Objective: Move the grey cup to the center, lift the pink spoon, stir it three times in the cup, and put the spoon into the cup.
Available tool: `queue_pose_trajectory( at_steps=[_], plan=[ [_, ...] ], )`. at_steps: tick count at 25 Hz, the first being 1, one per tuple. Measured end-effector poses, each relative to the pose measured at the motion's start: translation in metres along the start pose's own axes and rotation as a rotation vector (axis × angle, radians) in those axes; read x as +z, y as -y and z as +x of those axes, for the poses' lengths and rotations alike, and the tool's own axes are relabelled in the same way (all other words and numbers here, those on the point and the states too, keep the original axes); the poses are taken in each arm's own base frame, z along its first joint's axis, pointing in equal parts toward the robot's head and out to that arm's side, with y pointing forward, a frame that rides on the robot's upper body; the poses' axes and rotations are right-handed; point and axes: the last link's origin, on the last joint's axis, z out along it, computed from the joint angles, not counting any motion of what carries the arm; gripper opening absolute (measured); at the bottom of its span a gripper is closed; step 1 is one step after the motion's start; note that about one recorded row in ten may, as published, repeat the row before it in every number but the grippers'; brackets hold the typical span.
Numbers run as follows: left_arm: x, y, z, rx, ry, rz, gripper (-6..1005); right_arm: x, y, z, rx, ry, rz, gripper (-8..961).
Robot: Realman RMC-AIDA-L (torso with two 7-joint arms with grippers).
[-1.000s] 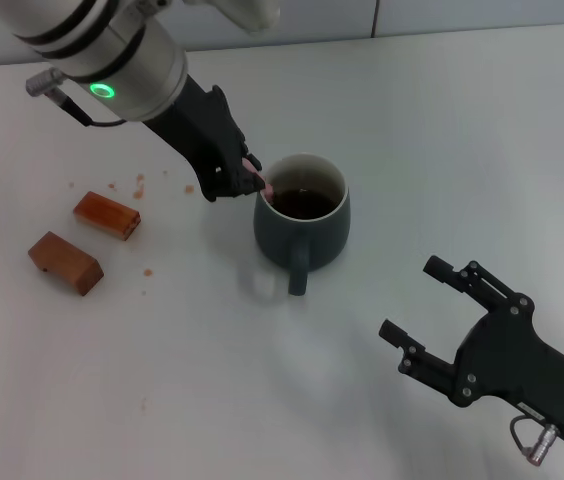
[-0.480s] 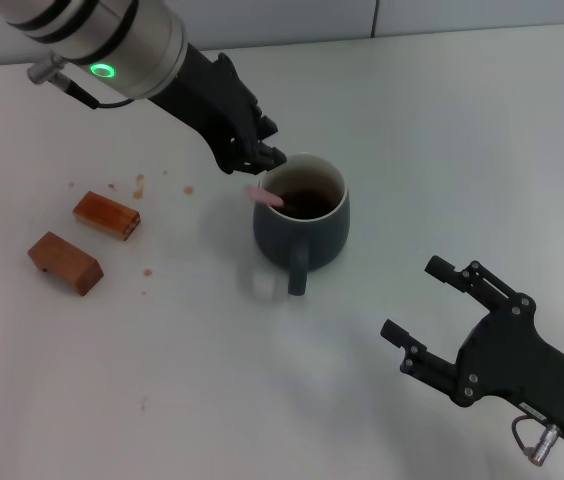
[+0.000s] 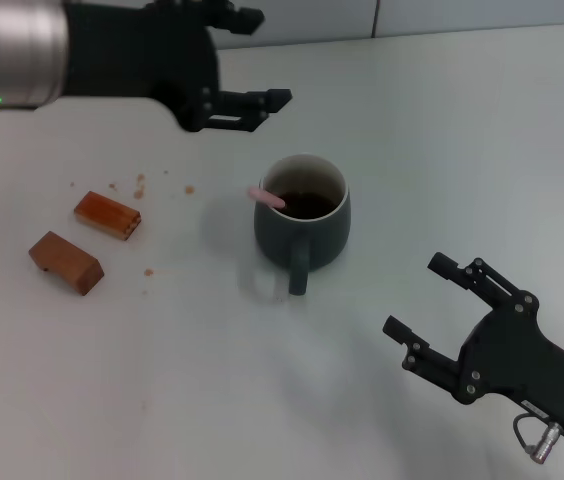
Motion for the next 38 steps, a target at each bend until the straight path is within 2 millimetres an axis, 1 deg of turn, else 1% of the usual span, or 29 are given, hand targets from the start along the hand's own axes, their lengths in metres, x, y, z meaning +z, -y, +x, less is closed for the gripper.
queue_pose_trajectory(
  at_steps=[1,2,3,4,5,6,7,8,9,11,12,13,14,16,17,18,22,23,29,38],
  plan=[
    [-0.007,-0.005,-0.007,-0.004,-0.039,0.018,496,0.0,0.0,0.0,0.0,0.001,0.001,786],
    [-0.007,-0.005,-0.007,-0.004,-0.039,0.018,543,0.0,0.0,0.0,0.0,0.002,0.001,786],
    [-0.012,-0.009,-0.015,-0.002,-0.068,0.029,590,0.0,0.0,0.0,0.0,0.003,0.001,786],
    [-0.024,-0.026,-0.046,-0.007,-0.131,0.049,636,0.0,0.0,-0.001,0.001,0.004,0.001,786],
    [-0.024,-0.026,-0.046,-0.007,-0.131,0.049,683,0.001,0.001,-0.001,0.004,0.005,0.0,786],
    [-0.025,-0.032,-0.057,-0.015,-0.141,0.049,729,0.001,0.001,-0.001,0.009,0.006,-0.001,787],
    [-0.025,-0.032,-0.057,-0.015,-0.141,0.049,776,0.002,0.001,-0.001,0.014,0.007,-0.002,787],
    [-0.028,-0.042,-0.075,-0.029,-0.163,0.052,822,0.002,0.001,-0.001,0.019,0.008,-0.004,787],
    [-0.028,-0.057,-0.098,-0.049,-0.192,0.054,824,0.003,0.001,-0.001,0.023,0.009,-0.008,787],
    [-0.028,-0.074,-0.122,-0.083,-0.212,0.052,827,0.004,0.002,-0.002,0.027,0.011,-0.015,787],
    [-0.028,-0.074,-0.122,-0.083,-0.212,0.052,827,0.005,0.002,-0.002,0.027,0.012,-0.021,787],
    [-0.026,-0.083,-0.132,-0.094,-0.218,0.045,827,0.005,0.002,-0.002,0.027,0.012,-0.021,787],
    [-0.021,-0.097,-0.149,-0.119,-0.219,0.031,827,0.006,0.002,-0.002,0.027,0.013,-0.023,787],
    [-0.019,-0.105,-0.157,-0.139,-0.222,0.028,827,0.006,0.002,-0.002,0.028,0.012,-0.025,787],
    [-0.019,-0.105,-0.157,-0.139,-0.222,0.028,827,0.006,0.002,-0.002,0.032,0.013,-0.026,787],
    [-0.02,-0.114,-0.163,-0.172,-0.253,0.034,827,0.006,0.002,-0.002,0.034,0.013,-0.027,787],
    [-0.021,-0.122,-0.166,-0.191,-0.288,0.047,827,0.007,0.002,-0.003,0.038,0.015,-0.03,787],
    [-0.024,-0.123,-0.168,-0.201,-0.306,0.065,827,0.007,0.002,-0.003,0.038,0.015,-0.031,787],
    [-0.029,-0.124,-0.167,-0.209,-0.327,0.066,827,0.007,0.002,-0.003,0.038,0.015,-0.033,787],
    [-0.028,-0.124,-0.167,-0.215,-0.327,0.054,827,0.009,0.002,-0.003,0.037,0.016,-0.036,787]
  ],
)
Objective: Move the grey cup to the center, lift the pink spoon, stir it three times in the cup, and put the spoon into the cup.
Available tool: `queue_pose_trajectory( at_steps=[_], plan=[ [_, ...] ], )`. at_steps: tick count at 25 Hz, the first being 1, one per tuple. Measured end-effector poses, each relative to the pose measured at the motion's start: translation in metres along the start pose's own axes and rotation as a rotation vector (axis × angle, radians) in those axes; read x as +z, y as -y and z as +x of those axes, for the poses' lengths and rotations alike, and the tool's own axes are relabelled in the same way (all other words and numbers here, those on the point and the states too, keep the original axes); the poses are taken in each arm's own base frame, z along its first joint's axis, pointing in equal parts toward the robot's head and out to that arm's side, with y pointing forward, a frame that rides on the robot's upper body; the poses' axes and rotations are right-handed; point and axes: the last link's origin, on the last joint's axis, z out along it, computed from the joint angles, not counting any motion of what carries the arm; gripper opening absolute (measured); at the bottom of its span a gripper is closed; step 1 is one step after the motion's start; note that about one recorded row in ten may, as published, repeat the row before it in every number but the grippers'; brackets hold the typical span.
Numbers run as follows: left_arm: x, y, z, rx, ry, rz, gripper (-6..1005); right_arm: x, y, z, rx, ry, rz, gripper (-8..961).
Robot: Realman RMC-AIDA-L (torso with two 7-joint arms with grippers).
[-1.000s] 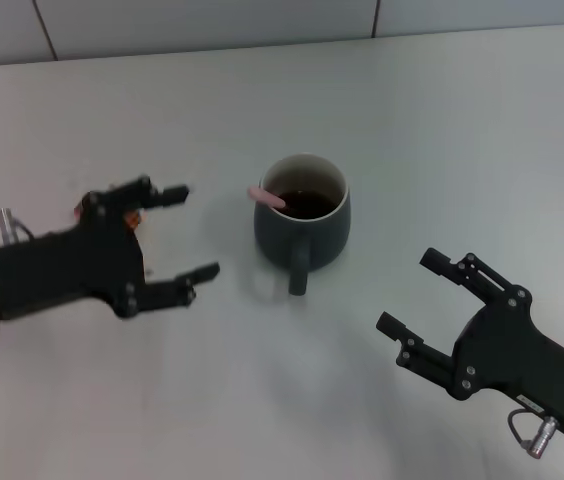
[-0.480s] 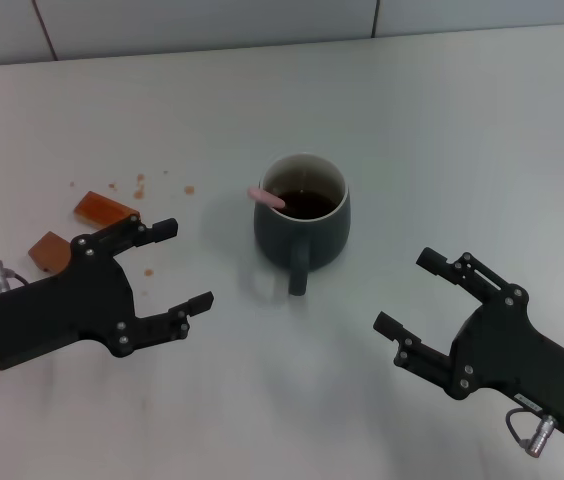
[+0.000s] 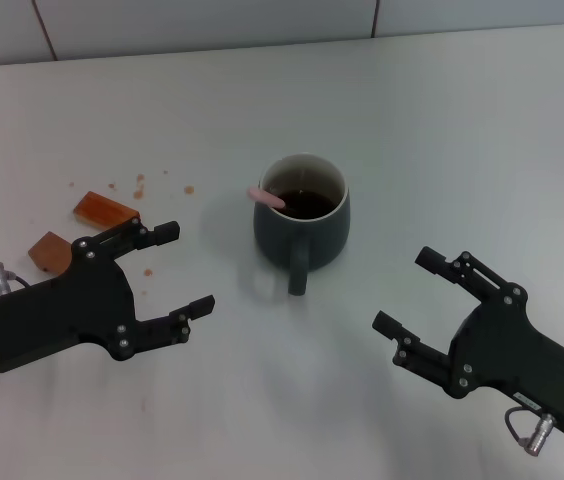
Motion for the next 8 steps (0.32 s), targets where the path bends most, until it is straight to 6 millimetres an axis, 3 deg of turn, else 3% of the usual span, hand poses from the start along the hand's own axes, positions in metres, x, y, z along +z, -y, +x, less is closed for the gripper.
queue_pose_trajectory(
  at_steps=[8],
  plan=[
    [0.0004,-0.0004,0.0002,0.0,-0.001,-0.002,827,0.0019,0.001,-0.0006,-0.003,0.002,-0.004,787]
  ],
)
